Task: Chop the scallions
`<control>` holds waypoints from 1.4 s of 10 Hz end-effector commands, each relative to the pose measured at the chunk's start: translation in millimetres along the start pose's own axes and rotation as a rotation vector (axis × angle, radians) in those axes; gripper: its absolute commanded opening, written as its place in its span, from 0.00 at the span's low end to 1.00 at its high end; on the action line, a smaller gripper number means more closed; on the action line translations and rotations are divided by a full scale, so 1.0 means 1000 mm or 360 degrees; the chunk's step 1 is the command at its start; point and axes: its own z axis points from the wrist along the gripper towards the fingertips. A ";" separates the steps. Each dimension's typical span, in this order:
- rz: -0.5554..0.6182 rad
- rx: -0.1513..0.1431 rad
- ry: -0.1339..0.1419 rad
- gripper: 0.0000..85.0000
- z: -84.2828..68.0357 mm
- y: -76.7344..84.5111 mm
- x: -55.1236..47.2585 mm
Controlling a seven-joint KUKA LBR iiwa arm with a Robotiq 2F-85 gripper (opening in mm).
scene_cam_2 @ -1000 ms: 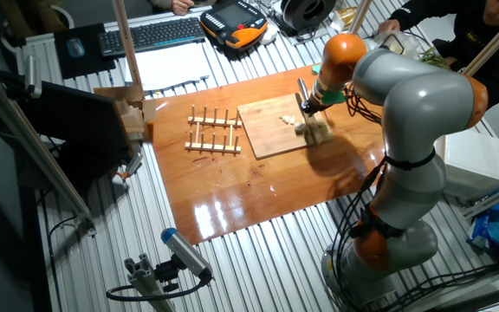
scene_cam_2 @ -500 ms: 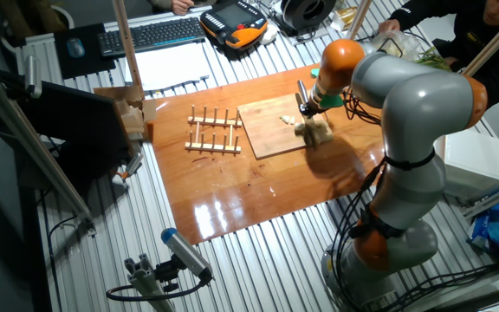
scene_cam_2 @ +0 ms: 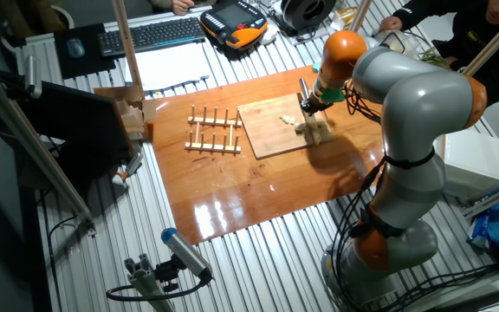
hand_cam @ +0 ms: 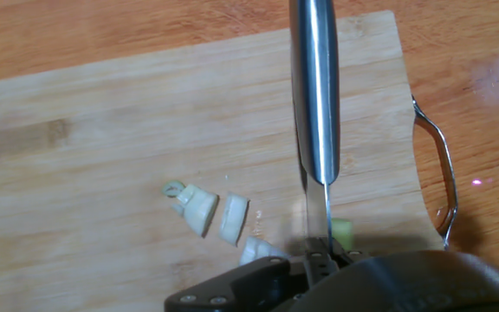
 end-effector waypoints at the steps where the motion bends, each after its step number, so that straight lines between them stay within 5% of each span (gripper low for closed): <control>1: -0.0004 0.0007 0.0003 0.00 -0.002 -0.003 -0.002; 6: 0.0020 -0.0019 0.0013 0.00 -0.017 -0.006 -0.006; 14: 0.0065 -0.0030 -0.0030 0.00 -0.019 -0.006 -0.004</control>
